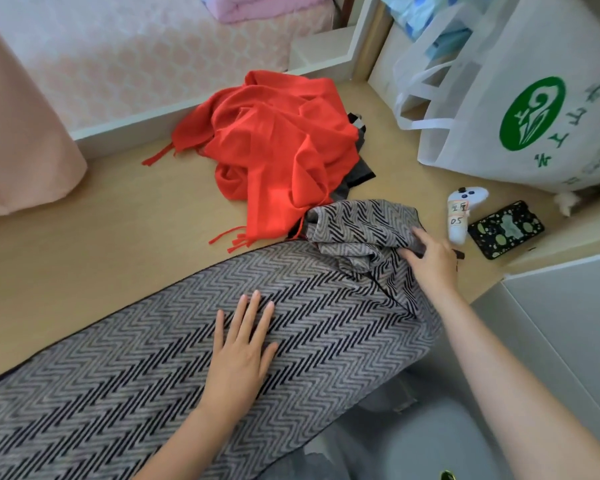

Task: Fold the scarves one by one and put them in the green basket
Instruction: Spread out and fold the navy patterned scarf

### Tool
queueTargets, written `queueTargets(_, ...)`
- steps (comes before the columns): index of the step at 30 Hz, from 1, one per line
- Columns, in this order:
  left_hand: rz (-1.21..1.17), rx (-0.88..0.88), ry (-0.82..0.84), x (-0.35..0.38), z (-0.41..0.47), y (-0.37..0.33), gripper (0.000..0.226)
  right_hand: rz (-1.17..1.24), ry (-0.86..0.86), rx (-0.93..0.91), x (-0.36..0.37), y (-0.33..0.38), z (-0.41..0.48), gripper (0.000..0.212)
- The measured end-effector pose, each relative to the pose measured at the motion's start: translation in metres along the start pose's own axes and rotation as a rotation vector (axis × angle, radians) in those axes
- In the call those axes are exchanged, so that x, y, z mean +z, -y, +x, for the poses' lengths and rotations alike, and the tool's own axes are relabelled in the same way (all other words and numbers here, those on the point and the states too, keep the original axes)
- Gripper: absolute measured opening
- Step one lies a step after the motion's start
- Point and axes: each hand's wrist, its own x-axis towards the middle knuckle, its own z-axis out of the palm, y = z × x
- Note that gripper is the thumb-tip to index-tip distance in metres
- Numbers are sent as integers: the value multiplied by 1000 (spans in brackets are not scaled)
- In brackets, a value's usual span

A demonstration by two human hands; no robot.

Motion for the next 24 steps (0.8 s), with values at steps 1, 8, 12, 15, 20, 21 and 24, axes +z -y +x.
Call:
queueTargets(1, -21, -8, 5, -3, 1, 0, 60, -43, -35, -7, 3, 0, 4, 37)
queueTargets(8, -795, -247, -152, -47, 6, -17, 41, 163, -302, -167, -28, 56, -57, 20)
queueTargets(12, -1597, -663, 3, -77, 19, -26, 29, 184, -50, -364, 2, 74, -156, 32)
queueTargets(15, -1714, -804, 82, -79, 21, -22, 32, 113, 270, -389, 46, 69, -214, 39)
queueTargets(20, -1529, -764, 91, -74, 15, -20, 47, 323, -8, -208, 43, 79, -216, 33)
queueTargets(21, -1505, -743, 102, -73, 14, -21, 47, 380, -112, -111, 35, 82, -204, 37)
queueTargets(24, -1480, -669, 107, -74, 11, -30, 36, 434, -197, 125, 21, 82, -155, 55)
